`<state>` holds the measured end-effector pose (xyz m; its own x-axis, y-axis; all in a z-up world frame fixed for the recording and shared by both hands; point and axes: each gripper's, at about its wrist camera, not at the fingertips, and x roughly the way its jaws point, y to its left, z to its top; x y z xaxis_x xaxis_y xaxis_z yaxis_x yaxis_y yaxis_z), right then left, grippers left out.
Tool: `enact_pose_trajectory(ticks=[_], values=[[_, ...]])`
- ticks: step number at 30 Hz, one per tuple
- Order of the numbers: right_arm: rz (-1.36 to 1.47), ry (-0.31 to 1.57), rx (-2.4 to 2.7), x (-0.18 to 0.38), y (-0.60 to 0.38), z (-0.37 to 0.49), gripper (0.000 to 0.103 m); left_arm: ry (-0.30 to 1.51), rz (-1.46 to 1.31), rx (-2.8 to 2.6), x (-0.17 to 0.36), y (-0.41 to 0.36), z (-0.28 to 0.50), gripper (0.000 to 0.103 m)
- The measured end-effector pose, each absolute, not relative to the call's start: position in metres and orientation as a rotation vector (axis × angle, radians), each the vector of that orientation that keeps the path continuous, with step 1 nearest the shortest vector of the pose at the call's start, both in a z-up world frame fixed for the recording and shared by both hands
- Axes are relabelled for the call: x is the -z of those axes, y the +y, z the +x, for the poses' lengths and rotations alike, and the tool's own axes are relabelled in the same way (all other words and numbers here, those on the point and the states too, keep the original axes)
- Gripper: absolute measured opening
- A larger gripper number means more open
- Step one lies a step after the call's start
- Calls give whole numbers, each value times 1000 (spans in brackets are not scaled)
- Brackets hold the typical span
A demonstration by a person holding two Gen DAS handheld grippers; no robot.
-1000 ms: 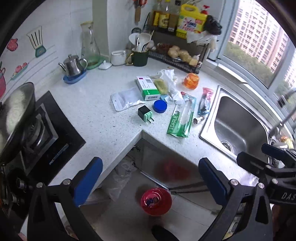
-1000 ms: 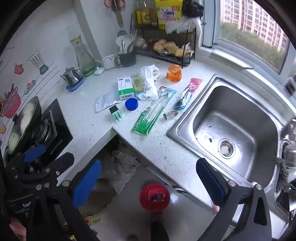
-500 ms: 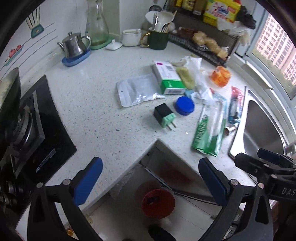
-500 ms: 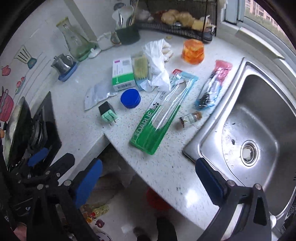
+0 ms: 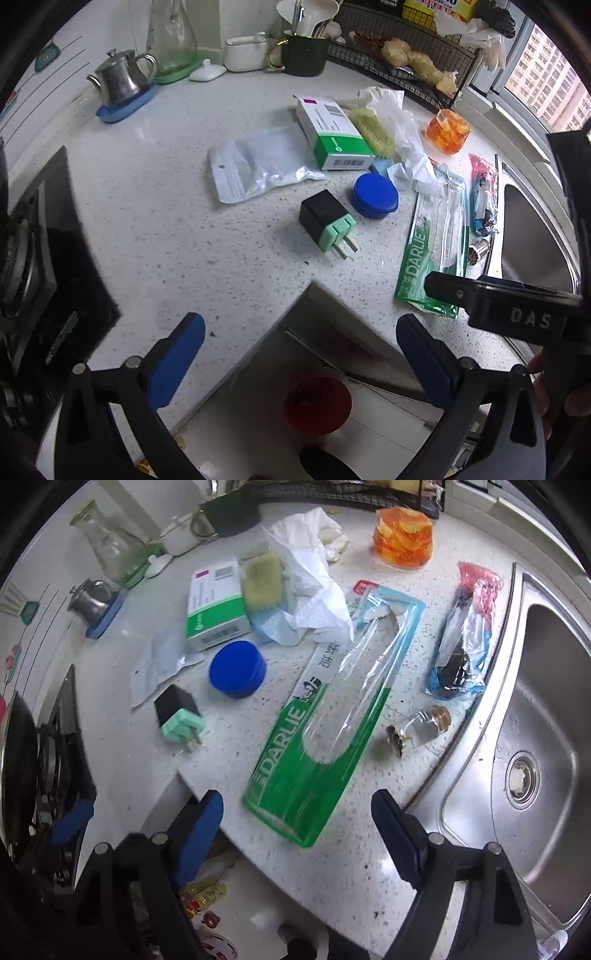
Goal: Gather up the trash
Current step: 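Raise both tools to the counter and grasp the green toothbrush package with the right gripper, then lower the green toothbrush package over the red bucket and open the right gripper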
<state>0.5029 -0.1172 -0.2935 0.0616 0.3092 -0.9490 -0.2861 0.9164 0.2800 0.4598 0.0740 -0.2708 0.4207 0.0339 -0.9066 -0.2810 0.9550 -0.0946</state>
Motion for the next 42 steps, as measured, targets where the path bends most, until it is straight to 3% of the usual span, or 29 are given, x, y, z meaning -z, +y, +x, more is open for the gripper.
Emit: enact_pose_trajectory(ticks=[9, 11, 19, 22, 24, 25, 42], values=[[35, 1441, -437, 305, -111, 511, 62, 1139, -251, -194, 283, 76, 464, 102], [38, 1431, -428, 305, -110, 514, 49, 1142, -248, -194, 284, 76, 463, 102], [36, 1388, -426, 302, -113, 510, 45, 1142, -216, -193, 279, 77, 456, 102], [29, 1350, -414, 292, -120, 501, 37, 1131, -214, -178, 275, 76, 452, 102], [39, 1311, -414, 281, -126, 494, 21, 1123, -207, -165, 271, 74, 449, 102], [44, 1293, -411, 277, -128, 492, 18, 1119, -203, -156, 269, 73, 447, 102], [39, 1177, -312, 208, -144, 400, 16, 1047, -148, 0, 220, 64, 386, 102]])
